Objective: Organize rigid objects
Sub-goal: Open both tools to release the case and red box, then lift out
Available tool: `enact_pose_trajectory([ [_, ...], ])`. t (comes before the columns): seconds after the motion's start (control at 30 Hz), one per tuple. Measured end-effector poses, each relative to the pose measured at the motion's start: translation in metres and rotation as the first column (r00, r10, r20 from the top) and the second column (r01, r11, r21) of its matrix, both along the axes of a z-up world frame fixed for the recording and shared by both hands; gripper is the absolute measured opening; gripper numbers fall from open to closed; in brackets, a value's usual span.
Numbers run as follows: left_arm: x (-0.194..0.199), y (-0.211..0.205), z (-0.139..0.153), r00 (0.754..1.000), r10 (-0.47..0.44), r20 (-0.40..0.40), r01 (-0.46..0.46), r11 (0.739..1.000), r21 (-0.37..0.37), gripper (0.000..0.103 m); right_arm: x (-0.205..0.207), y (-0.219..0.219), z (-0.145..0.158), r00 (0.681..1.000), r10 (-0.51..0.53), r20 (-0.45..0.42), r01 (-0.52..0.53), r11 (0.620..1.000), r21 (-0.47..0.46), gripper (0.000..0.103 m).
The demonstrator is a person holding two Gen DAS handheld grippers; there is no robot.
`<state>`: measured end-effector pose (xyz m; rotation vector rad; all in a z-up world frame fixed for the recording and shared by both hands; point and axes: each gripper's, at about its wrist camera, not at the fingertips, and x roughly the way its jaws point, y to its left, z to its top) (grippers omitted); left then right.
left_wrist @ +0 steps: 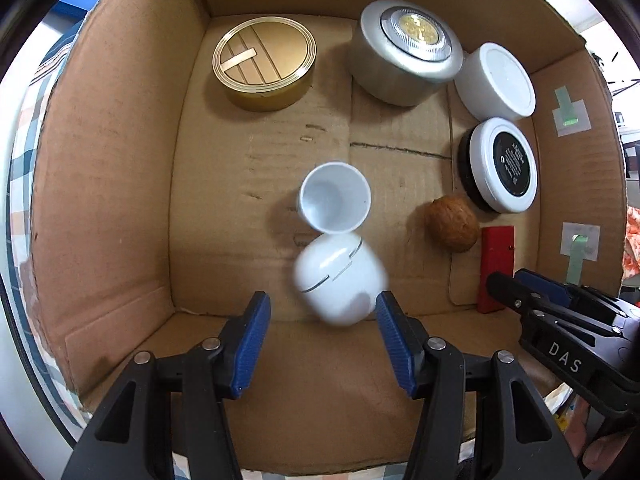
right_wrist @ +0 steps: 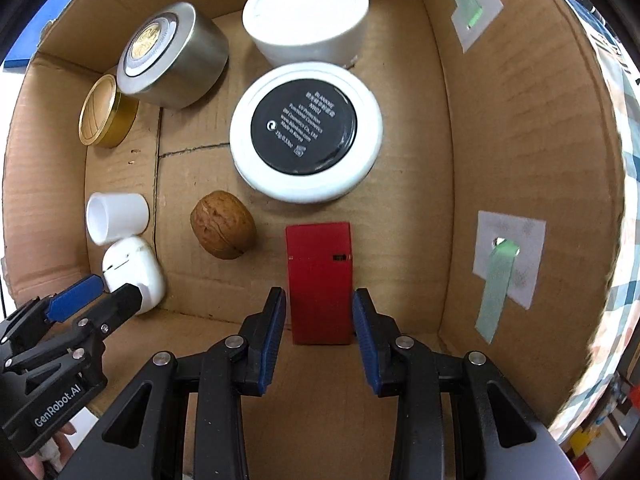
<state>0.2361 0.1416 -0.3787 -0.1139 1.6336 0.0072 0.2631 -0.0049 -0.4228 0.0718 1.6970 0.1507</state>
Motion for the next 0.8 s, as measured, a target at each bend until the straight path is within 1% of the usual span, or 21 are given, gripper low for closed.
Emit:
enact_pose_trajectory([
  [0.1, -0.003, -0.001, 0.005, 1.000, 0.005, 0.011, -0.005, 1.000, 0.001, 0.053, -0.002, 0.000, 0.004, 1.000, 0.009, 0.011, -0.009, 1.000, -0.015, 0.038],
  [0.17, -0.006, -0.004, 0.014, 1.000, 0.012, 0.026, -0.012, 1.000, 0.015, 0.054, -0.003, 0.000, 0.012, 0.999, 0.009, 0.035, -0.008, 1.000, -0.027, 0.047],
  [0.2, -0.007, -0.004, 0.017, 0.999, 0.016, 0.032, -0.016, 1.000, 0.014, 0.060, -0.003, -0.001, 0.015, 0.999, 0.008, 0.043, -0.007, 1.000, -0.019, 0.052],
  [0.23, -0.007, -0.003, 0.021, 0.999, 0.024, 0.042, -0.024, 1.000, 0.010, 0.065, -0.004, -0.001, 0.018, 0.999, 0.010, 0.046, -0.009, 1.000, -0.017, 0.053],
  [0.27, -0.006, -0.002, 0.026, 0.998, 0.030, 0.053, -0.031, 1.000, 0.008, 0.067, -0.004, -0.001, 0.021, 0.999, 0.014, 0.051, -0.013, 1.000, -0.018, 0.054],
  [0.37, -0.011, -0.004, 0.041, 0.995, 0.041, 0.088, -0.042, 0.999, 0.008, 0.076, -0.006, 0.000, 0.033, 0.997, 0.027, 0.077, -0.026, 1.000, -0.018, 0.061],
  [0.4, -0.012, -0.004, 0.048, 0.993, 0.044, 0.105, -0.045, 0.999, 0.007, 0.083, -0.006, 0.001, 0.038, 0.996, 0.029, 0.087, -0.027, 0.999, -0.021, 0.065],
  [0.43, -0.012, -0.004, 0.054, 0.992, 0.046, 0.120, -0.047, 0.999, 0.006, 0.088, -0.008, 0.004, 0.045, 0.995, 0.030, 0.100, -0.027, 0.999, -0.030, 0.071],
  [0.5, -0.013, -0.005, 0.067, 0.988, 0.048, 0.149, -0.049, 0.999, 0.009, 0.090, -0.009, 0.004, 0.057, 0.990, 0.033, 0.135, -0.028, 0.999, -0.037, 0.078],
  [0.53, -0.013, -0.006, 0.072, 0.986, 0.046, 0.159, -0.050, 0.999, 0.016, 0.096, -0.010, 0.004, 0.063, 0.988, 0.033, 0.149, -0.027, 0.999, -0.041, 0.082],
  [0.6, -0.014, -0.007, 0.082, 0.982, 0.040, 0.184, -0.047, 0.998, 0.030, 0.103, -0.010, 0.003, 0.075, 0.985, 0.036, 0.166, -0.029, 0.999, -0.043, 0.089],
  [0.63, -0.013, -0.006, 0.087, 0.980, 0.042, 0.192, -0.050, 0.998, 0.034, 0.103, -0.011, 0.001, 0.080, 0.984, 0.033, 0.176, -0.025, 0.998, -0.050, 0.093],
  [0.67, -0.013, -0.005, 0.092, 0.979, 0.045, 0.198, -0.053, 0.998, 0.036, 0.103, -0.013, -0.002, 0.083, 0.983, 0.034, 0.181, -0.025, 0.998, -0.053, 0.096],
  [0.8, -0.012, -0.001, 0.101, 0.976, 0.052, 0.214, -0.061, 0.997, 0.036, 0.103, -0.013, -0.009, 0.097, 0.982, 0.034, 0.187, -0.025, 0.998, -0.051, 0.099],
])
